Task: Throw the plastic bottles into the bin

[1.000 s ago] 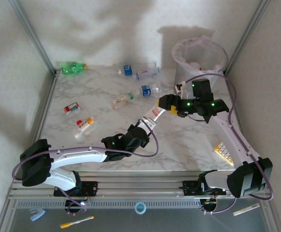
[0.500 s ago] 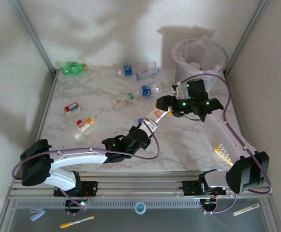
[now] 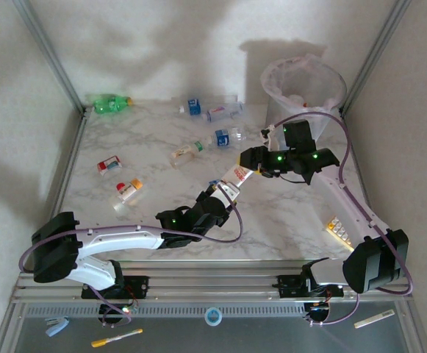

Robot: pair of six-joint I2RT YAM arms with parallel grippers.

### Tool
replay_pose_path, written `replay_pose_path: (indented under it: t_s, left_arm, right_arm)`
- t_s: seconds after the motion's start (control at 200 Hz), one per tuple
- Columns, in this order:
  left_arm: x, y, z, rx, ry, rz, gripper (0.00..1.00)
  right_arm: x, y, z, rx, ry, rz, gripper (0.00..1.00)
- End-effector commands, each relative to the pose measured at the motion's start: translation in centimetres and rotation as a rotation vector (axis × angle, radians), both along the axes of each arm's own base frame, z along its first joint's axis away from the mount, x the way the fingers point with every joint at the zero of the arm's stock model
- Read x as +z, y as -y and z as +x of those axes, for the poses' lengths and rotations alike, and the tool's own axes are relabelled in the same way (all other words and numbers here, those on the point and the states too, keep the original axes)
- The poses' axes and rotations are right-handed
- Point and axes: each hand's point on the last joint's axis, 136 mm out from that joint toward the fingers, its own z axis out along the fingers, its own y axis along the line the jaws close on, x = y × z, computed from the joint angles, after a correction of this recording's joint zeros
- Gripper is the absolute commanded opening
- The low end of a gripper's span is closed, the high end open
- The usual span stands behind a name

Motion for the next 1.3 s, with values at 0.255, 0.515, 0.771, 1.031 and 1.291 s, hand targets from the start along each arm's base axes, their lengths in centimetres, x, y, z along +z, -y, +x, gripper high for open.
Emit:
replay_pose_path:
  t_s: [0.255,0.515,0.771,1.031,1.291]
  left_arm:
    - [1.1,-0.8,0.1,0.058,0.016,-0.079,1.0]
    - [2.2,-2.9,-0.7,0.07,-0.012,-0.225,1.0]
    - [2.4,-5.9,-1.4,0.113,-0.038,-0.345,1.0]
    - [1.9,-7.7,-1.8,0.144,-0.056,-0.389,1.0]
    - [1.4,-7.8,-1.8,0.154,-0.062,-0.387,1.0]
  right_arm:
    - [1.7,0.9,0.8,-0.026,0.091,-0.078,0.41]
    - [7.1,5.2,3.0,-0.183,0.418,-0.281,0.35]
    - [18.1,9.5,4.4,-0.407,0.92,-0.326,0.35]
    - [28.6,13.9,2.9,-0.674,1.321,-0.34,0.33]
    - [32.2,17.9,2.7,-0.887,1.446,-0.401,0.3]
